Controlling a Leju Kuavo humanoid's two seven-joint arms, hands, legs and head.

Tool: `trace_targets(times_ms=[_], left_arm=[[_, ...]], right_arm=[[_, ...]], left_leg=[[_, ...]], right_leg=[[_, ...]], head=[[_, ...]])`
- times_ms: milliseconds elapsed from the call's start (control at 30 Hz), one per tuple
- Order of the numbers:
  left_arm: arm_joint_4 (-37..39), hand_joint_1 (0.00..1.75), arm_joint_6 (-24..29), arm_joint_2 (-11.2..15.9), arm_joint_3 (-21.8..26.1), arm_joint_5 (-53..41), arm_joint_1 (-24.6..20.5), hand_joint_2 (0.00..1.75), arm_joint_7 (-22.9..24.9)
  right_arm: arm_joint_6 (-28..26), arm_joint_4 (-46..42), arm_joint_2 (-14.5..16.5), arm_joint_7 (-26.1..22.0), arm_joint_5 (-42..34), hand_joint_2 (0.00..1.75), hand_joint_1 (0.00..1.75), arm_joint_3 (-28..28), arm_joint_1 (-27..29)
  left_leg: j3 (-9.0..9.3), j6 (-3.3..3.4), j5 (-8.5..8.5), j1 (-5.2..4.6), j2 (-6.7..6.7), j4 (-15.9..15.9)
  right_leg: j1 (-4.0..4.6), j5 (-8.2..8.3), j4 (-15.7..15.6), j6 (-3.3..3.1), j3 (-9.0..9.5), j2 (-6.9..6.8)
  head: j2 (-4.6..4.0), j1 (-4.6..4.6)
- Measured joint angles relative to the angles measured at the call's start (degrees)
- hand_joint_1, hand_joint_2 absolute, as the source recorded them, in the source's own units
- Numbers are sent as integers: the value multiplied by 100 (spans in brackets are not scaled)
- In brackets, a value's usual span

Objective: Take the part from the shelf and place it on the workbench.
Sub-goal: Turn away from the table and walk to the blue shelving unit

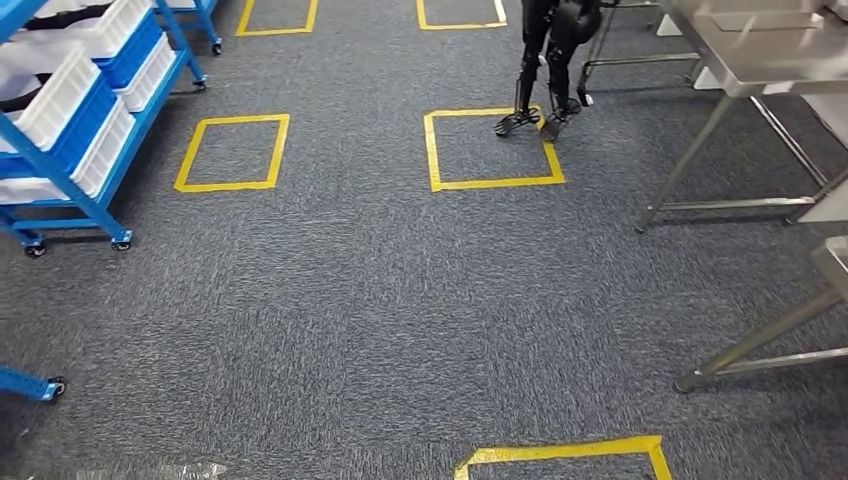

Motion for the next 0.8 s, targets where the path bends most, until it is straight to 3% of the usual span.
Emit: trace_targets(times_ms=[67,133,200,267,300,333,367,400,433,500,567,633,667,733,767,800], left_arm=[[-2,0,29,-29,-12,-25,2,0,25],[-11,0,-45,-101,-33,-178,-60,0,190],[-34,0,-237,-182,-100,-398,-193,0,431],[-75,0,-424,-267,-186,-550,-357,0,581],[-96,0,-485,-307,-220,-607,-422,0,609],[-120,0,-528,-348,-251,-661,-472,0,613],[-144,0,-556,-387,-282,-722,-513,0,615],[-164,0,-574,-424,-312,-779,-547,0,608],[-190,0,-582,-465,-344,-841,-579,0,603],[-234,0,-553,-543,-397,-936,-637,0,598],[-269,0,-464,-611,-429,-958,-689,0,593],[-300,0,-332,-672,-437,-895,-712,0,585],[-315,0,-258,-700,-438,-828,-704,0,573],[-334,0,-49,-729,-437,-631,-673,0,529],[-342,0,48,-739,-437,-560,-658,0,502],[-346,0,127,-741,-436,-530,-649,0,480]], right_arm=[[-73,1,-7,-28,-62,0,0,26,-10],[-112,-1,-41,-40,-308,0,0,36,-70],[13,-9,-157,-13,-687,0,0,6,-250],[242,-22,-304,75,-969,0,0,-52,-498],[327,-28,-363,116,-1061,0,0,-84,-594],[371,-36,-412,144,-1136,0,0,-115,-654],[386,-43,-463,157,-1228,0,0,-147,-685],[374,-49,-506,152,-1347,0,0,-182,-696],[342,-54,-544,131,-1515,0,0,-225,-696],[269,-56,-610,53,-1958,0,0,-362,-689],[318,-56,-635,32,-2209,0,0,-528,-685],[436,-56,-623,110,-2111,0,0,-621,-643],[430,-55,-605,145,-1994,0,0,-632,-598],[152,-54,-525,106,-1729,0,0,-635,-446],[-45,-52,-486,29,-1641,0,0,-635,-361],[-223,-49,-448,-62,-1587,0,0,-635,-274]], left_leg=[[57,87,-15,-47,74,-133],[41,175,-5,-43,-47,-159],[63,245,26,-37,-163,-222],[72,304,51,-45,-267,-252],[72,325,51,-54,-326,-249],[79,342,47,-63,-396,-244],[96,355,38,-68,-484,-236],[120,363,27,-69,-580,-225],[146,364,14,-66,-678,-211],[165,341,-19,-60,-841,-173],[103,295,-28,-49,-947,-133],[40,236,-13,-34,-1055,-127],[20,202,-28,-35,-1000,-103],[-132,133,-206,-45,-671,204],[-293,105,-364,-39,-466,524],[-508,81,-537,-27,-350,923]], right_leg=[[36,-31,-2,55,23,-106],[49,-63,-4,110,47,-198],[34,-229,208,152,-38,-9],[28,-546,868,152,-364,332],[40,-681,1279,142,-576,430],[49,-741,1596,137,-749,474],[55,-690,1734,130,-848,495],[55,-523,1638,121,-848,509],[51,-268,1328,109,-757,543],[32,149,583,87,-514,775],[13,230,217,76,-391,984],[6,206,152,46,-361,929],[4,211,131,21,-344,861],[-8,210,88,-45,-289,700],[0,199,81,-70,-266,616],[7,182,82,-90,-254,521]], head=[[1,9],[1,20],[1,43],[0,63],[0,62],[0,62],[0,66],[0,66],[0,70],[-1,74],[0,70],[1,67],[1,66],[1,38],[1,24],[1,9]])
